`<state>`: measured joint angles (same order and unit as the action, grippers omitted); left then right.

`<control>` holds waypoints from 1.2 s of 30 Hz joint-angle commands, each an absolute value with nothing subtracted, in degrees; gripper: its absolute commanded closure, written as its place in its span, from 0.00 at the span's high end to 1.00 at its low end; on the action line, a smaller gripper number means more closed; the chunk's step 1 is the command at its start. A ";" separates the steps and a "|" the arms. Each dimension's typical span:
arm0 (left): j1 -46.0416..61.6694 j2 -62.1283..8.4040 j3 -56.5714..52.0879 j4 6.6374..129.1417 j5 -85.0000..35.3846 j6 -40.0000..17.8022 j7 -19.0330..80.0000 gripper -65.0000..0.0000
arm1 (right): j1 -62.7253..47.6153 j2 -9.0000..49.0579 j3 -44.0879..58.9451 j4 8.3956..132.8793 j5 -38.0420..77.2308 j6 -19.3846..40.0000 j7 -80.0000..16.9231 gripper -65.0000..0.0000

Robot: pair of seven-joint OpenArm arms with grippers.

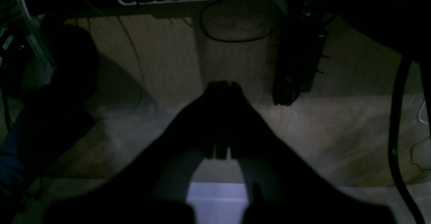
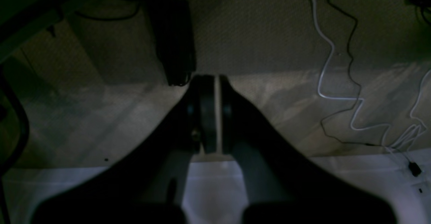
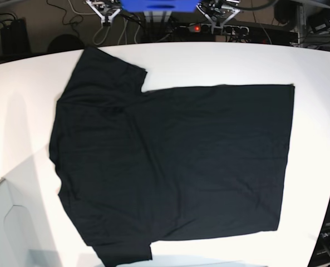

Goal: Fold the T-shirt properly

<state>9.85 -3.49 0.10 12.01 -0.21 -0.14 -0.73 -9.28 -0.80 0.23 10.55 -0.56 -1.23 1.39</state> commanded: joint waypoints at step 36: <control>11.74 -3.65 0.13 12.97 0.04 0.22 -1.45 0.00 | -11.38 -0.84 0.22 10.77 -0.13 0.04 1.71 0.00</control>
